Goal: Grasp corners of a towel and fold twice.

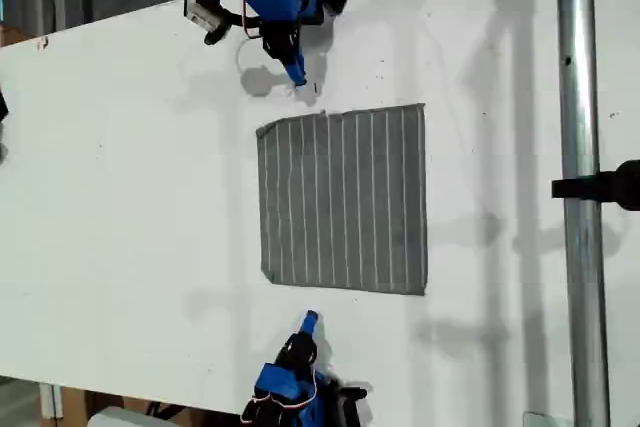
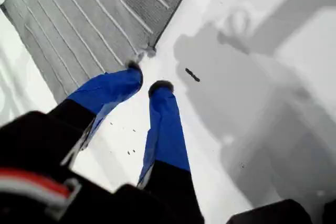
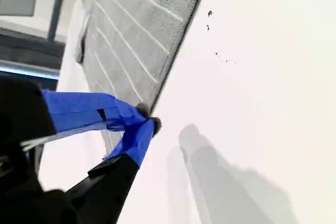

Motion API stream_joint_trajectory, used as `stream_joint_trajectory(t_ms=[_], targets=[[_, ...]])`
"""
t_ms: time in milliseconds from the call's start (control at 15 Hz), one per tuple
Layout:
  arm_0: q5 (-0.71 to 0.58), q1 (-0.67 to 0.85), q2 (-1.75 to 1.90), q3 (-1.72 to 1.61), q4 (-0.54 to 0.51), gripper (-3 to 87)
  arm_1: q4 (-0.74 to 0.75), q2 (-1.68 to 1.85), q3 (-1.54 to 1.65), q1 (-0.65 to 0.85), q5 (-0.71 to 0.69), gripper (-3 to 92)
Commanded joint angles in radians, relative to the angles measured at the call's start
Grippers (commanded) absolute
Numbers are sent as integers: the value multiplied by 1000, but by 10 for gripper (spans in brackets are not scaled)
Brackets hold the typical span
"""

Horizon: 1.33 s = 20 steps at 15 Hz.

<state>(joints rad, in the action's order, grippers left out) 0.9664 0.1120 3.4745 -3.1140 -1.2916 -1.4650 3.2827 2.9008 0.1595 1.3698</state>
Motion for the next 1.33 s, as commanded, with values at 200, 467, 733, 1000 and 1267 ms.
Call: stream_joint_trajectory(t_ms=[200,467,733,1000,1267], targets=[[482,114,3,-5,-2,-26,-14,12,-17,-51,6,-1],[485,110,3,-5,-2,-26,-2,-14,-156,-115,-15,-2],[483,112,3,-5,-2,-26,-29,-695,-736,-316,-124,-2],[488,114,3,-5,-2,-26,-175,-1272,-1292,-565,-207,-2],[489,115,3,-5,-2,-26,-247,-1603,-1661,-742,-178,-2]])
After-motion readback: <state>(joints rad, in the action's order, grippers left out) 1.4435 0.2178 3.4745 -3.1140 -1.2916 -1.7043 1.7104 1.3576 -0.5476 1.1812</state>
